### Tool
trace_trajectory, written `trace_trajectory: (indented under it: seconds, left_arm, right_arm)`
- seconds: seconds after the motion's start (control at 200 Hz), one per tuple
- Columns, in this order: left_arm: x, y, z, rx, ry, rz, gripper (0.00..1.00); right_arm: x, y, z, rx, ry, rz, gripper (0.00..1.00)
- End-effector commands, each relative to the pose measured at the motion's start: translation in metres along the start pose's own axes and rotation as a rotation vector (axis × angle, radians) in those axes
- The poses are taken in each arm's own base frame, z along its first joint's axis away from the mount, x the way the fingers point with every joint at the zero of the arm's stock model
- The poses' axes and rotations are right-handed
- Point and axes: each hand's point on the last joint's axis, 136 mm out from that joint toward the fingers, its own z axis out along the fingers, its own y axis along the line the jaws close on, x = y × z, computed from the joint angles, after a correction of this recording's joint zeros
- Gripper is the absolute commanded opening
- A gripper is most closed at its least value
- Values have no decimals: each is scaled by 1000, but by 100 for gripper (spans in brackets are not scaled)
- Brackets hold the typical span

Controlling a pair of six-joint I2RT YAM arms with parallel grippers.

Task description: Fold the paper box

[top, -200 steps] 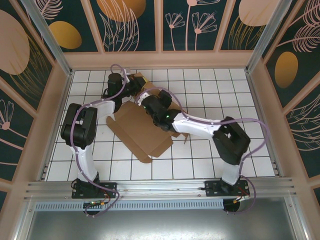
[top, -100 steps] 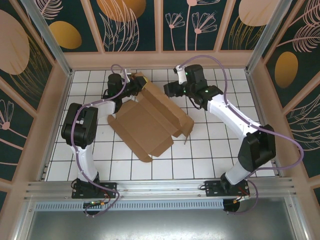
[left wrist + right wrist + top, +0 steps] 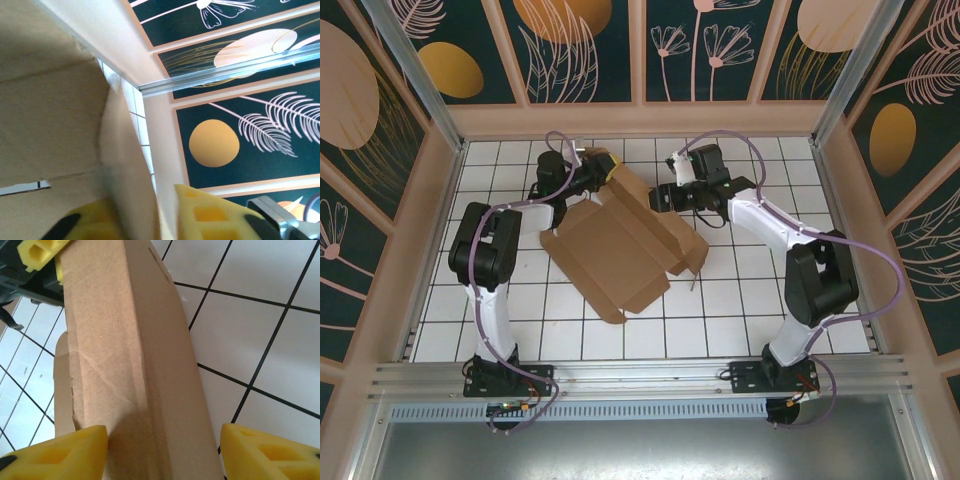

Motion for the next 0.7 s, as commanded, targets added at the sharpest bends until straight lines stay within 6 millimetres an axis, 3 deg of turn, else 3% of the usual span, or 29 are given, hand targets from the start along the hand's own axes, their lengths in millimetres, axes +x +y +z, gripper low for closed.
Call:
trace_trajectory:
  seconds: [0.0,0.125,0.23,0.405,0.49,0.696]
  left_arm:
    - [3,-12,-1,69,24,35,32]
    - [9,-19,-2,96,65,50,45]
    - [18,-23,-2,94,124,96,46]
    - [32,-6,-7,-14,197,160,43]
    - [36,-1,-14,-37,187,152,45]
    - [43,-10,-18,35,148,85,54]
  right_arm:
    - [12,-7,7,-14,29,19,57]
    - [18,-10,10,-25,43,23,53]
    - [20,-11,8,-33,43,16,52]
    - [19,-16,6,-23,38,16,51]
    - [18,-17,6,-21,31,16,50]
    - [18,-18,7,-33,26,18,50]
